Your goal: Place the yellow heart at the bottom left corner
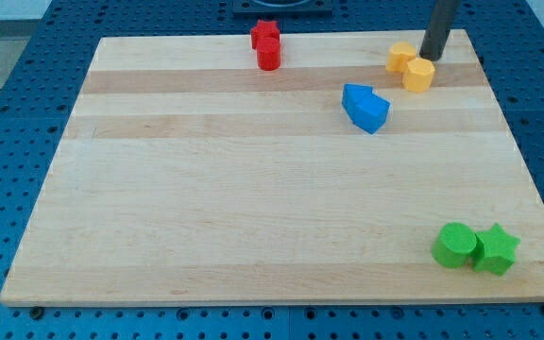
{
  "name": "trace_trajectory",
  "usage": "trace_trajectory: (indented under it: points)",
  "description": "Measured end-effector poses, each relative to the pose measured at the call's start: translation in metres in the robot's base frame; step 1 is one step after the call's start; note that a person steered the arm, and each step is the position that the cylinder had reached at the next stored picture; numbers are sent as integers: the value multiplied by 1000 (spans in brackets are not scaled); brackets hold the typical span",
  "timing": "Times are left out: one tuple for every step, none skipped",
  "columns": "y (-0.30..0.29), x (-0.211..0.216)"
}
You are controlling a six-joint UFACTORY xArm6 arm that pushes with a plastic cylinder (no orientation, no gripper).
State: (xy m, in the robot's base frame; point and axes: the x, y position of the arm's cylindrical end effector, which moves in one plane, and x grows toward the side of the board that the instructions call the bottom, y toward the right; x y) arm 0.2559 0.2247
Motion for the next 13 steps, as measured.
trace_trajectory:
  points:
    - [-7, 0]
    - [-33, 0]
    - [-61, 1]
    - [-79, 6]
    - [-103, 9]
    - [-126, 9]
    - [-156, 15]
    - [-181, 29]
    - [-203, 44]
    - [-232, 53]
    - [-265, 65]
    - [-287, 82]
    - [-287, 106]
